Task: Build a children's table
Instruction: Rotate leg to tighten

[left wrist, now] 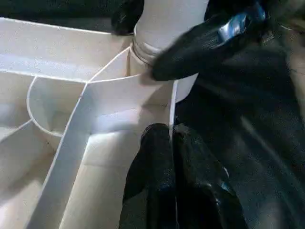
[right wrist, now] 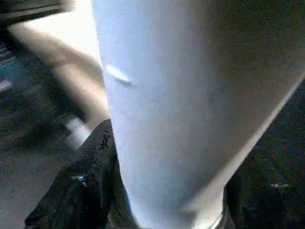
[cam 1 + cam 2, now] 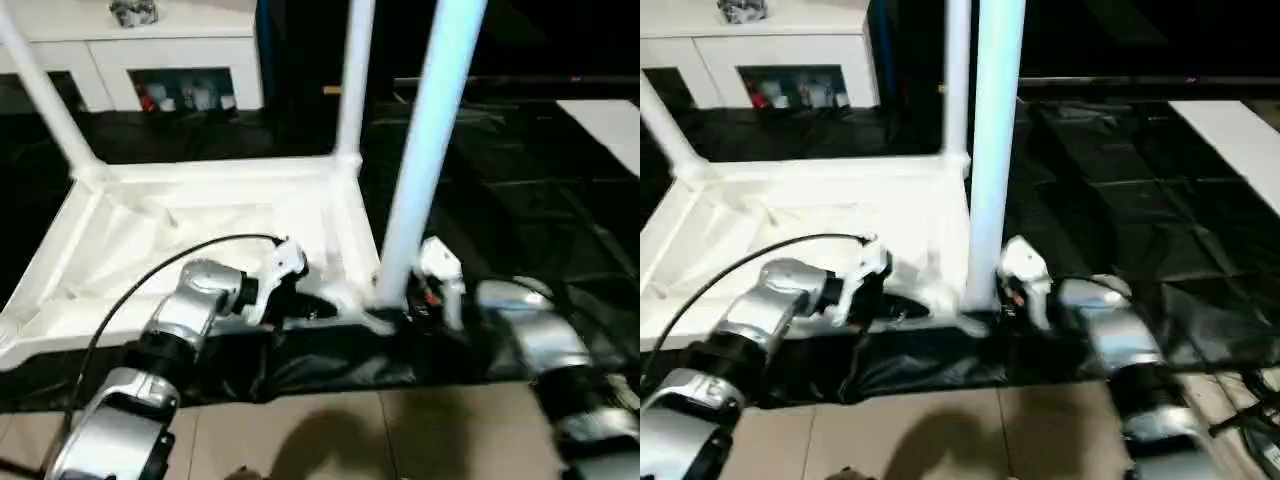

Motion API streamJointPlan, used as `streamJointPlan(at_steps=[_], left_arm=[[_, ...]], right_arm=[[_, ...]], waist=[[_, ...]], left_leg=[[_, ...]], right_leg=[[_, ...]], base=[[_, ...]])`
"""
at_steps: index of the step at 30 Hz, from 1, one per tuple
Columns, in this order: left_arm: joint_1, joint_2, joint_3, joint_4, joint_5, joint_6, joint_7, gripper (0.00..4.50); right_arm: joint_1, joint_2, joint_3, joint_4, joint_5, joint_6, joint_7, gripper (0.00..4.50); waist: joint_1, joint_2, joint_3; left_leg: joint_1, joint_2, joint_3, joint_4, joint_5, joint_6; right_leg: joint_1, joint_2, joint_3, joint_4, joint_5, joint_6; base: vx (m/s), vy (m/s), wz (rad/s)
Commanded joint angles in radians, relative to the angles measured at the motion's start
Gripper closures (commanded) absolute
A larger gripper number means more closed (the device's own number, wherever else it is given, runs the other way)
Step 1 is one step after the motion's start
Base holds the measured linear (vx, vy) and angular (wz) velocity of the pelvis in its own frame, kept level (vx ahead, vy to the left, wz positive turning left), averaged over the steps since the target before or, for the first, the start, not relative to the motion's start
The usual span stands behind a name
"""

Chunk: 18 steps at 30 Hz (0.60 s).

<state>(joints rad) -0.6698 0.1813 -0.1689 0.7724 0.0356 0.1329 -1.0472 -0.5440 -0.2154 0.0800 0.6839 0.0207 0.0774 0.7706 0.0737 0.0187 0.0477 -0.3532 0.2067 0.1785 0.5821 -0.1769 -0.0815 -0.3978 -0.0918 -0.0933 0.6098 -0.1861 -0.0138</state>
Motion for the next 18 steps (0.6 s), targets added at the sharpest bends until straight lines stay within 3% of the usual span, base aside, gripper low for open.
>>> streamJointPlan(at_steps=[1, 2, 5, 8, 9, 10, 13, 14, 18], left_arm=[[-0.065, -0.105, 0.001, -0.010, -0.024, 0.010, 0.126, 4.50], [-0.077, -0.130, 0.004, 0.003, -0.020, 0.019, 0.170, 4.50], [-0.088, -0.156, 0.007, 0.014, -0.012, 0.025, 0.219, 4.50], [-0.089, -0.171, -0.001, 0.016, 0.000, 0.011, 0.235, 4.50], [-0.089, -0.174, -0.002, 0.019, 0.004, 0.005, 0.234, 4.50], [-0.087, -0.172, -0.002, 0.017, 0.003, 0.002, 0.226, 4.50], [-0.078, -0.158, -0.006, 0.010, -0.001, -0.013, 0.196, 4.50], [-0.069, -0.139, -0.013, 0.001, -0.004, -0.028, 0.164, 4.50], [-0.054, -0.108, -0.026, -0.021, -0.012, -0.044, 0.097, 4.50]], right_arm=[[-0.006, 0.101, 0.072, 0.057, -0.040, 0.015, -0.100, 1.84], [-0.022, 0.132, 0.058, 0.080, -0.037, 0.032, -0.162, 1.84], [-0.037, 0.162, 0.054, 0.099, -0.044, 0.027, -0.206, 1.84], [-0.047, 0.187, 0.053, 0.115, -0.049, -0.002, -0.202, 1.84], [-0.053, 0.192, 0.049, 0.128, -0.049, -0.012, -0.207, 1.28], [-0.055, 0.196, 0.037, 0.128, -0.031, -0.007, -0.192, 1.14], [-0.057, 0.191, 0.026, 0.120, -0.010, -0.004, -0.158, 0.96], [-0.054, 0.166, 0.045, 0.112, -0.023, -0.029, -0.145, 0.74], [-0.037, 0.124, 0.068, 0.083, -0.025, -0.053, -0.071, 0.67]], waist=[[-0.008, -0.009, -0.053], [-0.008, -0.004, -0.055], [-0.013, -0.005, -0.060], [-0.012, -0.008, -0.062], [-0.011, -0.008, -0.062], [-0.011, -0.009, -0.062], [-0.012, -0.008, -0.061], [-0.011, -0.008, -0.061], [-0.012, -0.009, -0.063]], left_leg=[[0.005, 0.019, -0.010, -0.073, -0.292, 0.007], [0.005, 0.020, -0.011, -0.073, -0.292, 0.008], [0.000, 0.017, -0.006, -0.067, -0.252, 0.036], [-0.003, 0.014, -0.003, -0.064, -0.227, 0.057], [-0.006, 0.014, -0.003, -0.063, -0.213, 0.063], [-0.006, 0.015, -0.003, -0.064, -0.206, 0.067], [-0.005, 0.018, -0.005, -0.066, -0.215, 0.068], [-0.005, 0.018, -0.004, -0.066, -0.220, 0.067], [-0.007, 0.018, -0.004, -0.064, -0.213, 0.075]], right_leg=[[0.042, -0.056, 0.046, -0.103, -0.420, -0.150], [0.043, -0.058, 0.047, -0.101, -0.403, -0.155], [0.047, -0.054, 0.050, -0.092, -0.278, -0.188], [0.050, -0.055, 0.050, -0.091, -0.256, -0.195], [0.053, -0.055, 0.049, -0.090, -0.251, -0.196], [0.053, -0.055, 0.048, -0.090, -0.246, -0.198], [0.052, -0.054, 0.047, -0.089, -0.251, -0.201], [0.051, -0.055, 0.048, -0.089, -0.251, -0.202], [0.055, -0.055, 0.048, -0.086, -0.221, -0.208]], base=[[0.000, 0.000, 0.00], [0.000, 0.000, 0.00], [0.000, 0.000, 0.00], [0.000, 0.000, 0.00], [0.000, 0.000, 0.00], [0.000, 0.000, 0.00], [0.000, 0.000, 0.00], [0.000, 0.000, 0.00], [0.000, 0.000, 0.00]])
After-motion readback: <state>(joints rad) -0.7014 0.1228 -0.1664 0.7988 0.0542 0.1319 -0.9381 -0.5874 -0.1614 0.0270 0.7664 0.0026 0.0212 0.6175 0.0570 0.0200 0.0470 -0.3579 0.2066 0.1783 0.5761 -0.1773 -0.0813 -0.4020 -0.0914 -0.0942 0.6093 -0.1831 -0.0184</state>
